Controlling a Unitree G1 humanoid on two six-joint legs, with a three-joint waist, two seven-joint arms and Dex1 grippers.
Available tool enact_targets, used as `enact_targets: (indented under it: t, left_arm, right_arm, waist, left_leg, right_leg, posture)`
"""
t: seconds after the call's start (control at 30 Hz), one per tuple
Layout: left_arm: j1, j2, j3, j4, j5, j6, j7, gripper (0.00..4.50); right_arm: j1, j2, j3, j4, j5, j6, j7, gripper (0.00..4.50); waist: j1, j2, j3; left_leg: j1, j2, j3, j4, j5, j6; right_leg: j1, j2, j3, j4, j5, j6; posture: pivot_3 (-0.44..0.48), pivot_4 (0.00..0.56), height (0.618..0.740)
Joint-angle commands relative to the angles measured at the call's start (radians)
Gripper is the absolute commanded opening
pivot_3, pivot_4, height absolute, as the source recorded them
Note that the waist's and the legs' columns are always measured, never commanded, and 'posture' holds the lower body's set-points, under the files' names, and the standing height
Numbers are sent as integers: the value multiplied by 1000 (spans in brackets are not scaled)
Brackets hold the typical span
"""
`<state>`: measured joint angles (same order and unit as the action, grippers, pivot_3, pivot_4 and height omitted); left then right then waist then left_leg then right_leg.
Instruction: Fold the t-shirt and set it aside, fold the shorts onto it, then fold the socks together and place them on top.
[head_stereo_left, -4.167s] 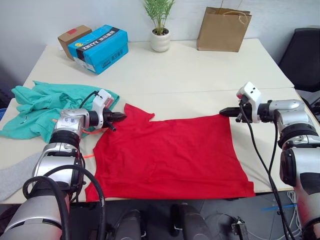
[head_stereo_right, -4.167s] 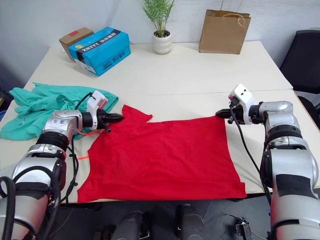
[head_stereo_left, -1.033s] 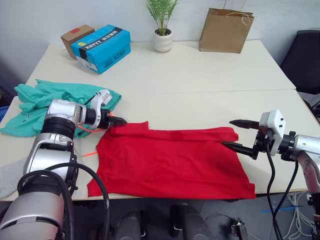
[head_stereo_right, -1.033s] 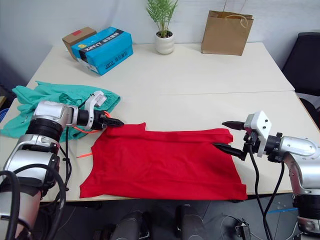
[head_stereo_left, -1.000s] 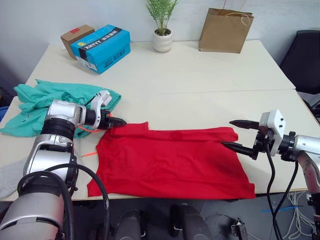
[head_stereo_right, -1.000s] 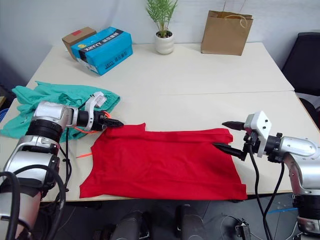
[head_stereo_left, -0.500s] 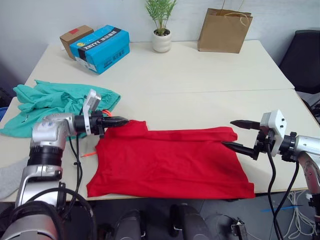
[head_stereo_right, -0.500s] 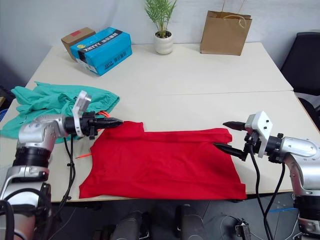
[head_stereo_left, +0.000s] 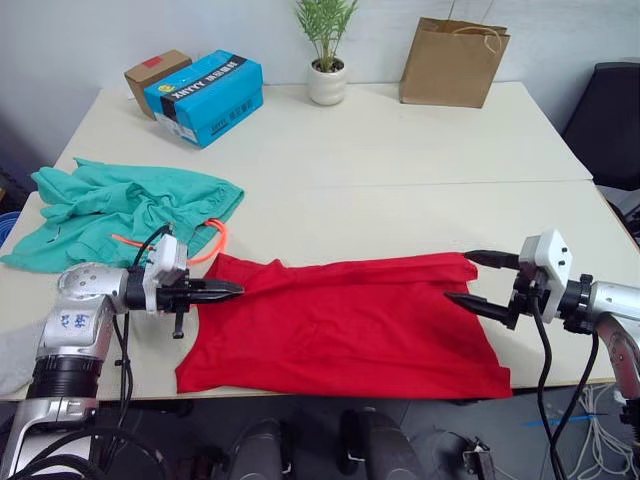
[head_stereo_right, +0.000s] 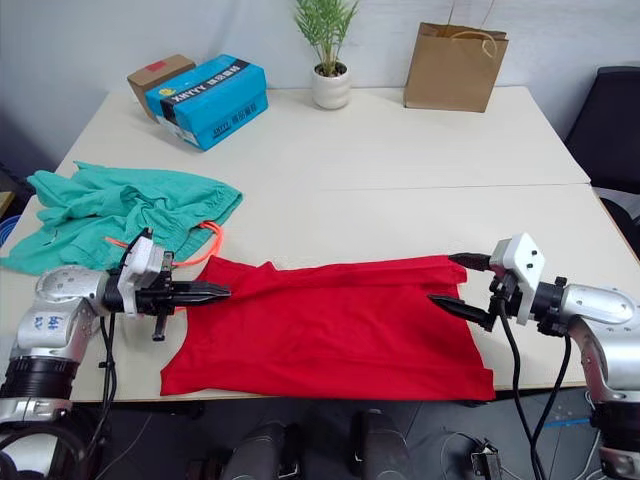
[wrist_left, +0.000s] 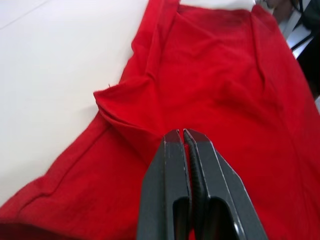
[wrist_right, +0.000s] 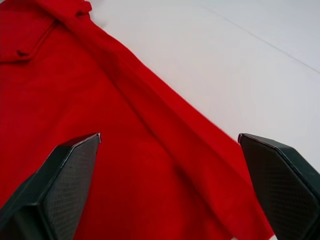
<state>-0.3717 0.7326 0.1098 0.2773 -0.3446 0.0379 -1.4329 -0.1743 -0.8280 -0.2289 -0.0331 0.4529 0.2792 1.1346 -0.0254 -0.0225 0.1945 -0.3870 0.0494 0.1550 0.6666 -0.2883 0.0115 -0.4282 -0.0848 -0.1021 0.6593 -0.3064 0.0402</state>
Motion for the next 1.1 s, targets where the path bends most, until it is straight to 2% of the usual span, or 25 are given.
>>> enact_targets:
  t: [0.03, 0.23, 0.37, 0.47, 0.57, 0.63, 0.73, 0.77, 0.83, 0.87, 0.93, 1.1]
  left_arm:
    - [17, 33, -7, -34, 31, -101, -7, 16]
    - [25, 14, -37, -13, 77, -175, 57, 16]
    - [48, 13, -49, -49, 41, -85, 65, 16]
    - [73, 25, -43, -94, 29, -5, 94, 681]
    - [107, 39, -21, -153, -7, 63, 101, 1661]
    - [185, 129, 38, -294, -181, 314, 38, 2319]
    - [231, 203, 98, -397, -344, 549, 39, 3237]
    - [212, 199, 131, -393, -404, 623, 77, 3575]
    - [157, 158, 180, -364, -455, 676, 163, 3580]
    - [124, 129, 189, -341, -445, 662, 204, 3580]
    - [42, 59, 158, -265, -345, 563, 303, 3580]
    - [-104, -37, 22, -141, -133, 390, 412, 2030]
  right_arm:
    - [5, -12, -37, -27, 10, -20, -8, 4500]
    - [11, -5, -29, -5, -2, -40, -18, 4500]
    - [18, 7, -23, 8, -12, -58, -29, 4500]
    - [21, 10, -20, 14, -14, -67, -31, 4500]
    - [29, 1, -21, 4, 5, -38, -15, 4500]
    - [18, -16, -37, -61, 112, 88, 14, 4500]
    - [0, -37, -34, -113, 192, 196, 44, 4500]
    - [-19, -36, -16, -121, 203, 215, 51, 4321]
    - [-53, -29, 24, -122, 195, 221, 66, 3915]
    - [-74, -19, 49, -112, 174, 205, 70, 3589]
    - [-146, 29, 129, -48, 84, 115, 65, 2898]
    - [-308, 135, 256, 146, -83, -82, 57, 1134]
  waist:
    - [0, 0, 0]
    - [0, 0, 0]
    - [0, 0, 0]
    - [-1, 0, 0]
    - [-2, 0, 0]
    - [-7, 0, 0]
    - [-6, 0, 0]
    - [-4, 0, 0]
    - [2, 1, 0]
    - [5, 1, 0]
    - [11, 0, -1]
    - [15, -1, -1]
  left_leg:
    - [0, 0, 0, 0, 0, 0]
    - [0, 0, 0, -1, -1, 1]
    - [0, 0, 0, -1, -1, 1]
    - [0, 0, 0, -1, -1, 1]
    - [0, 0, 0, -1, -1, 1]
    - [0, 0, -1, -2, -1, 1]
    - [0, 2, -1, -2, -1, -1]
    - [0, 2, -2, -2, -1, -1]
    - [1, 1, -4, -2, -1, -1]
    - [1, 0, -7, -2, -1, 2]
    - [1, -1, -7, -2, -2, 3]
    - [-1, -1, -5, -1, 0, -1]
  right_leg:
    - [0, 0, 0, 0, 0, 0]
    - [0, -1, -1, 0, 0, 0]
    - [0, -1, -1, 0, 0, 0]
    - [0, -1, -1, 0, 0, 0]
    - [0, -1, -1, 0, 0, 0]
    - [0, 0, -1, 0, 0, 0]
    - [0, 0, -1, -1, -1, -1]
    - [0, 0, -1, -1, -1, -1]
    - [2, 0, -1, -1, -1, -2]
    - [2, 0, -1, -1, -1, -2]
    - [3, 0, -2, -1, 0, -1]
    - [1, 1, -2, -1, 1, -2]
  posture:
    - [0, 150, 740]
    - [0, 150, 740]
    - [0, 150, 740]
    - [0, 150, 740]
    - [0, 150, 740]
    - [0, 150, 740]
    - [0, 150, 740]
    - [0, 150, 740]
    - [0, 150, 740]
    - [0, 150, 740]
    - [0, 150, 740]
    - [0, 150, 740]
